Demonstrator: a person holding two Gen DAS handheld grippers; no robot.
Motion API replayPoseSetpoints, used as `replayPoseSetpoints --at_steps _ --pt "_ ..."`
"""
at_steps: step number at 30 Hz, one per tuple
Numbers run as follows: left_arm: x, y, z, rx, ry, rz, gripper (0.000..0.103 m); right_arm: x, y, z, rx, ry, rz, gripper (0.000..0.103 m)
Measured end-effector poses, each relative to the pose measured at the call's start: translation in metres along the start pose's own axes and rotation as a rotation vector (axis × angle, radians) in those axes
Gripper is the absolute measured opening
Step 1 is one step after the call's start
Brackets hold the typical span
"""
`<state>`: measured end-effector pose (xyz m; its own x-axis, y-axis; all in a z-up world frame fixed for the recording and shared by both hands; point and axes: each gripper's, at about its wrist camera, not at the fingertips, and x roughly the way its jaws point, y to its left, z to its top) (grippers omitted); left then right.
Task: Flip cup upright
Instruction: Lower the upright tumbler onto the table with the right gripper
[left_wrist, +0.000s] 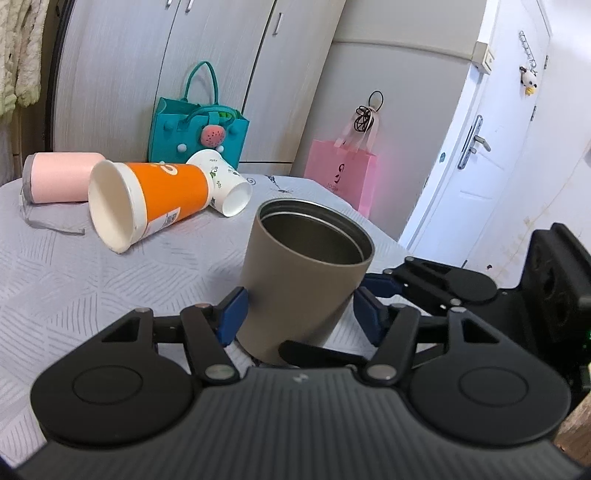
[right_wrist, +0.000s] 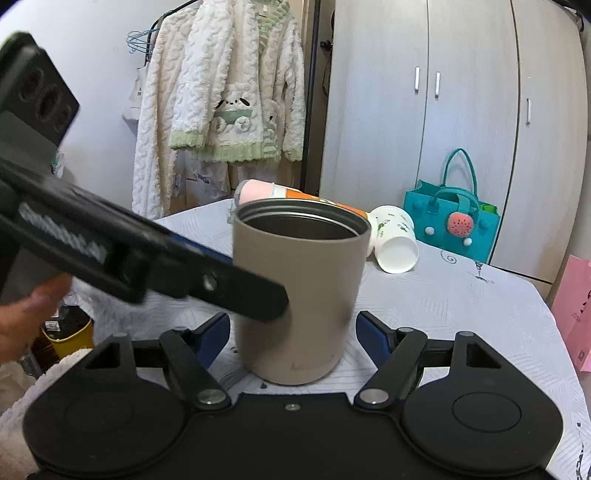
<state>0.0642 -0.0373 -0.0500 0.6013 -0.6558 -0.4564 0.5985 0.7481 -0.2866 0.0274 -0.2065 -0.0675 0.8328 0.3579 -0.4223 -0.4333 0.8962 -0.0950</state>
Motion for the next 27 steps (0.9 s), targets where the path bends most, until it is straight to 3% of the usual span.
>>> replayPoseSetpoints --at_steps 10,19,27 --pt "0.002 0.003 0.006 -0.009 -0.013 0.011 0.063 0.01 -0.003 0.002 0.003 -0.026 0.025 0.079" --pt "0.002 0.001 0.012 0.048 -0.065 0.055 0.064 0.022 -0.003 0.006 -0.005 -0.086 0.007 0.08" --pt "0.01 0.018 0.015 -0.036 -0.034 0.044 0.064 0.034 -0.001 0.007 -0.002 -0.045 -0.001 0.08"
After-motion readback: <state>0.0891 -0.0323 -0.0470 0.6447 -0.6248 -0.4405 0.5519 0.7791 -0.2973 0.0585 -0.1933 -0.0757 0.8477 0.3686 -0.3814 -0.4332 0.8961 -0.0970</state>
